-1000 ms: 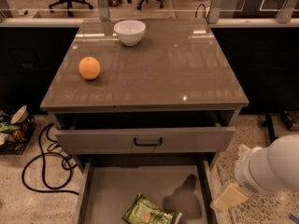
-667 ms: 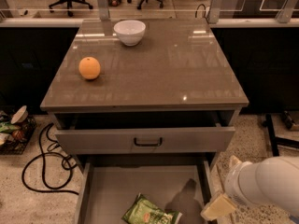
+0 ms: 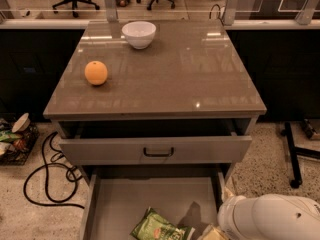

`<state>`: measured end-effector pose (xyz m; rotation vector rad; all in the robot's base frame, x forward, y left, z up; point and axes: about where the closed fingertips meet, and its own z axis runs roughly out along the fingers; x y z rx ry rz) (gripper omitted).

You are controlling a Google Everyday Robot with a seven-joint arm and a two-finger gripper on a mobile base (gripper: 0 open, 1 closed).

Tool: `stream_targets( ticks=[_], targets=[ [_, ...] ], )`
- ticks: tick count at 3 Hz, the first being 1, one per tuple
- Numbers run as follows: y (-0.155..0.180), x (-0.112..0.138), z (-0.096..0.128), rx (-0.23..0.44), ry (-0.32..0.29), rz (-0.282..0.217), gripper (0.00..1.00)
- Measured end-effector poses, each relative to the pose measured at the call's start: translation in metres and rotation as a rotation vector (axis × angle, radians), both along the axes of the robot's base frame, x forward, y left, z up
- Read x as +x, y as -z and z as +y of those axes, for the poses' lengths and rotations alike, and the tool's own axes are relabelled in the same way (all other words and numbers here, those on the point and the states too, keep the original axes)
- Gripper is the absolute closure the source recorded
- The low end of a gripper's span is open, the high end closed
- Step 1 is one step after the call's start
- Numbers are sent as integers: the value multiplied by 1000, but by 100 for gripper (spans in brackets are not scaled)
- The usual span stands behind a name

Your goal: Pick green jalapeno chip bag from middle drawer and place on counter

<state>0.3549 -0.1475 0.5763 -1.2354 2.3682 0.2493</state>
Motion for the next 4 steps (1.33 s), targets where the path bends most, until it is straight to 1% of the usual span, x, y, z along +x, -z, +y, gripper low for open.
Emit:
stream_targets(
  ticks=[1,2,3,4],
  targets=[
    [4,1,7,-9,-10,-6,0],
    [32,-6,28,6,-41,-2,0],
    [67,-10,54,78,-60,-14,0],
    [99,-16,81,173,-69,-24,0]
  ],
)
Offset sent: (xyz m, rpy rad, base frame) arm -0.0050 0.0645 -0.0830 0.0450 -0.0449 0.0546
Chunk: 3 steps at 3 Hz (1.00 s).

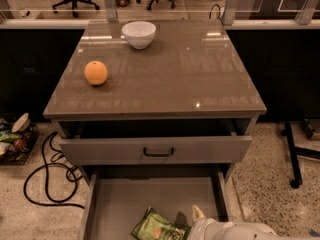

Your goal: Pick green jalapeno chip bag from middle drawer and place on counter

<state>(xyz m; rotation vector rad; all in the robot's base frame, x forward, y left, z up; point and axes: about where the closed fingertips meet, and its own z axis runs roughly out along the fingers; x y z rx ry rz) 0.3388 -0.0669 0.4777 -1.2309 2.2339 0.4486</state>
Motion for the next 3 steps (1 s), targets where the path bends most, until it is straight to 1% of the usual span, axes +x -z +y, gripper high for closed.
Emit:
stream_targets(
  ticks=[1,2,3],
  targets=[
    [21,-2,44,132,0,-22,0],
    [26,1,72,202,6,-37,0],
    [33,11,95,241,18,-45,0]
  ],
)
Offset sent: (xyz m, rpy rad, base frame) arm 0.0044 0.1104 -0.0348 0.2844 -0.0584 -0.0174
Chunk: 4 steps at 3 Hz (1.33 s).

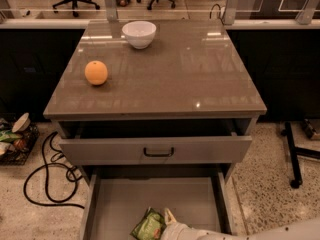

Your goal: Pick green jalapeno chip bag from middle drawer and place on counter

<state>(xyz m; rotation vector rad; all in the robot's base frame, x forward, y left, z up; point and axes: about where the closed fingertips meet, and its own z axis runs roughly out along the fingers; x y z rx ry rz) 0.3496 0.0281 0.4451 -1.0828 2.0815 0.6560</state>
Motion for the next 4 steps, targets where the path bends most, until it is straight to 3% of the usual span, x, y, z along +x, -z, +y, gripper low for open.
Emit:
stream_targets(
  ticks=[1,3,4],
  targets=[
    [13,18,14,-10,19,-11,0],
    [38,56,-11,-162,75,-49,0],
    [46,61,-33,-267,71,-44,0]
  ],
)
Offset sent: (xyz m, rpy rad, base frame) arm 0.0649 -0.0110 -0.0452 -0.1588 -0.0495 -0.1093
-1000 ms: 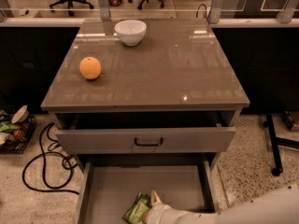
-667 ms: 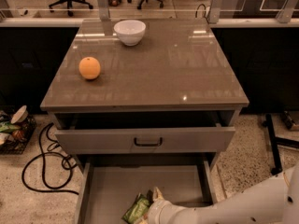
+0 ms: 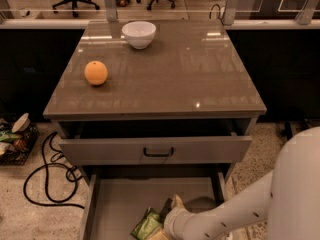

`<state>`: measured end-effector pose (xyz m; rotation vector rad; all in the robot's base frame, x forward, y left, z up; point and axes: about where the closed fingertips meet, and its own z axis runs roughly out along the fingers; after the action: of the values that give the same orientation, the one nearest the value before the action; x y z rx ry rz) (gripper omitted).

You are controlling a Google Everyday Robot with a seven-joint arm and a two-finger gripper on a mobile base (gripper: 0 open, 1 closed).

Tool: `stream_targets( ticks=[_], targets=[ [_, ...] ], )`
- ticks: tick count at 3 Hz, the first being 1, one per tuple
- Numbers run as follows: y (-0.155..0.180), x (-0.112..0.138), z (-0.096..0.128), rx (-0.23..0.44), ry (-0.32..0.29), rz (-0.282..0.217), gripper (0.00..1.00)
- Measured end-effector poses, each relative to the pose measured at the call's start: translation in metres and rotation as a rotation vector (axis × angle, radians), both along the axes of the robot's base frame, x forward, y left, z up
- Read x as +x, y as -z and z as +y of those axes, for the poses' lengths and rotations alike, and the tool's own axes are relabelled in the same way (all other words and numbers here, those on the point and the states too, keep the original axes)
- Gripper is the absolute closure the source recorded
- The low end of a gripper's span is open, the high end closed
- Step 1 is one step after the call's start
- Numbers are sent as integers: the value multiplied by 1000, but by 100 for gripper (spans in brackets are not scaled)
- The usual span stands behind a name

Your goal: Pick green jalapeno chip bag from middle drawer and place on counter

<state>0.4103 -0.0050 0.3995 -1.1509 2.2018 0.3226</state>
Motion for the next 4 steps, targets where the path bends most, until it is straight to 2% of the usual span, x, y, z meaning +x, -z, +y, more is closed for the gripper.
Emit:
stream_targets(
  ticks=[1,4],
  targets=[
    [3,-12,-17,-88,-54,43,18],
    [4,-12,-14,-87,-60,47,88]
  ],
)
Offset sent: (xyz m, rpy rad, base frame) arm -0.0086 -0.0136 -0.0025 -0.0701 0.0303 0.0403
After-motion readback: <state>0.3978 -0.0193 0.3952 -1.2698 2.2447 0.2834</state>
